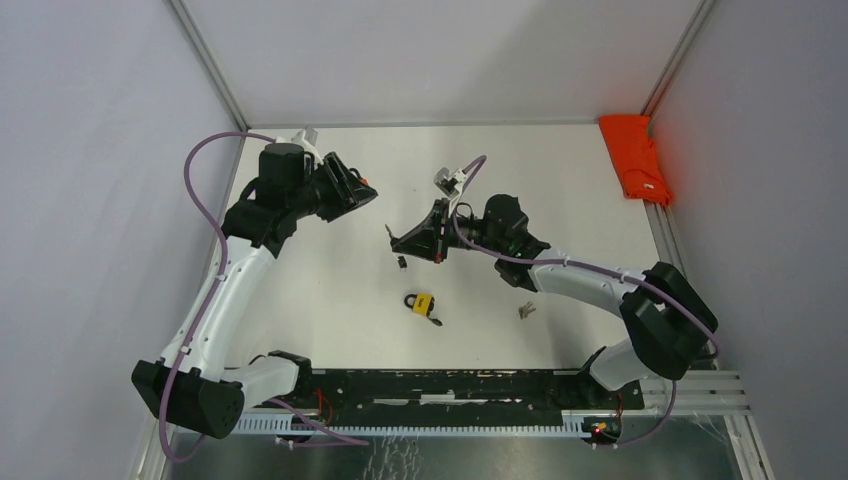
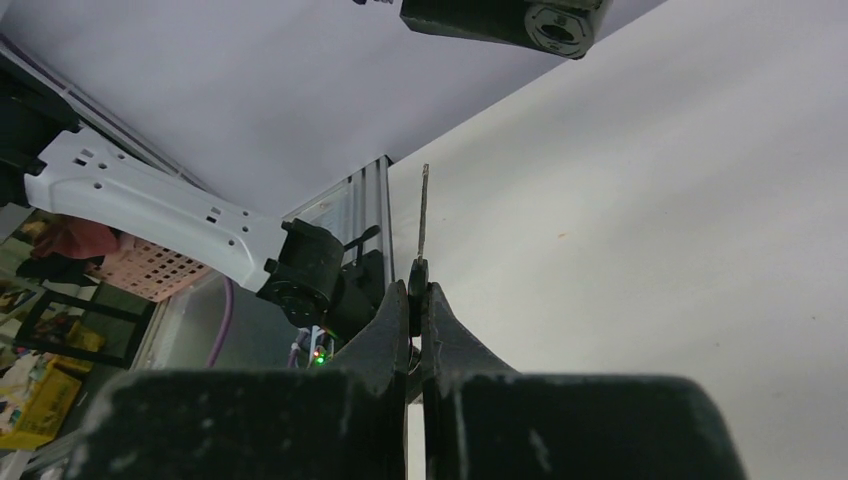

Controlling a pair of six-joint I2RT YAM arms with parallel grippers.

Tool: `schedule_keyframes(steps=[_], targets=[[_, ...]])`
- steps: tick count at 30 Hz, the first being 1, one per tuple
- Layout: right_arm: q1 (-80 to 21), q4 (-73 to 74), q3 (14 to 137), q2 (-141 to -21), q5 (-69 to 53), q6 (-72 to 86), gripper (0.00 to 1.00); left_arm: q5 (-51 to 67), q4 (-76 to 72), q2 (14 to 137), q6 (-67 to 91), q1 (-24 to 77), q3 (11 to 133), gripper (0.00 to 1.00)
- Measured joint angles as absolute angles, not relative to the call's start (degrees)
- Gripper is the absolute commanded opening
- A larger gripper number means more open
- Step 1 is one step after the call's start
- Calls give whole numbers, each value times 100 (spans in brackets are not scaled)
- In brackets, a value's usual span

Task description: Unlock with the key

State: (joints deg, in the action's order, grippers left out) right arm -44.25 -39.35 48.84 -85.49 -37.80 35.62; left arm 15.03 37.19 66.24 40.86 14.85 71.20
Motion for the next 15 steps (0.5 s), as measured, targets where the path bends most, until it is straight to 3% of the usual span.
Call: schedule_keyframes(steps=[4, 15], targets=[[-4425, -4047, 4915, -8713, -3844, 3660, 0, 1503, 3717, 6624, 4086, 1485, 7120, 2], [-4508, -2545, 6222, -9382, -3105, 3249, 0, 1347, 3710, 6626, 4088, 1485, 7113, 2]])
